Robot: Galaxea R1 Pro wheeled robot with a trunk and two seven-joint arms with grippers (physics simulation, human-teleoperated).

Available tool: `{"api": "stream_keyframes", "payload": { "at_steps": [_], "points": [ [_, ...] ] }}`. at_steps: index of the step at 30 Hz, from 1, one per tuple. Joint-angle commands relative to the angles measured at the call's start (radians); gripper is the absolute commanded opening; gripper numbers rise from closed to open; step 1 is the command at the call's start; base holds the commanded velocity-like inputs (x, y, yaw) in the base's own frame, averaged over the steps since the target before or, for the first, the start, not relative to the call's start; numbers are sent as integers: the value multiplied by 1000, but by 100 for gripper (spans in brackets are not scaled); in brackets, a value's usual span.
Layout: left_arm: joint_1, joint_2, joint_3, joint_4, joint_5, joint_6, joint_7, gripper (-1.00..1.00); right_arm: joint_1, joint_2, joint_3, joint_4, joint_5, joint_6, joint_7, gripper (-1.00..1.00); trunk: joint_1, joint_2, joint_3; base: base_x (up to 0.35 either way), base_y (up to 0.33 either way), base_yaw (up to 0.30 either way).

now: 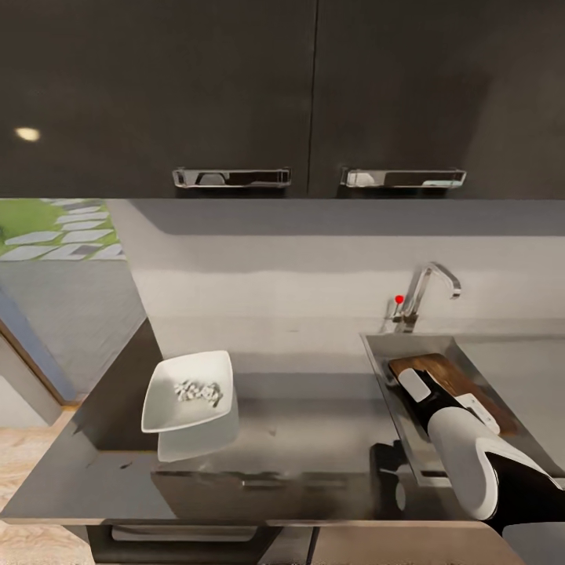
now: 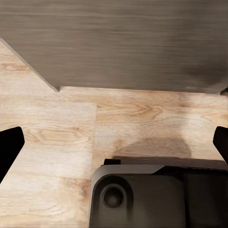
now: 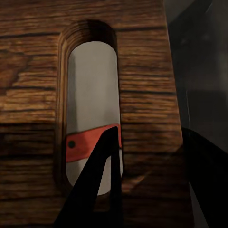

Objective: In the kitchen, take the Vidalia onion out of the sink, dice it on the chopping board with the paring knife, put the diced onion into the bowl on the countertop, then place both the paring knife and the chopping board into the sink.

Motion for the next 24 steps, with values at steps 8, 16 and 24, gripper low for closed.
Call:
{"api": "stream_keyframes", "payload": {
  "at_steps": [8,16,24],
  "points": [
    [0,1,-8,-1,10,-1,7,100,0,-1,3,-1,-8,-12,-2,-100,0,-2,-15,0,0,0],
    [0,1,-8,-2,10,-2,7,100,0,1,4,1,-9,-12,0,-100,0,-2,-28,36,0,0],
    [0,1,-8,-2,10,-2,7,100,0,1,4,1,-9,-12,0,-100,0,-2,-41,6,0,0]
  ]
}}
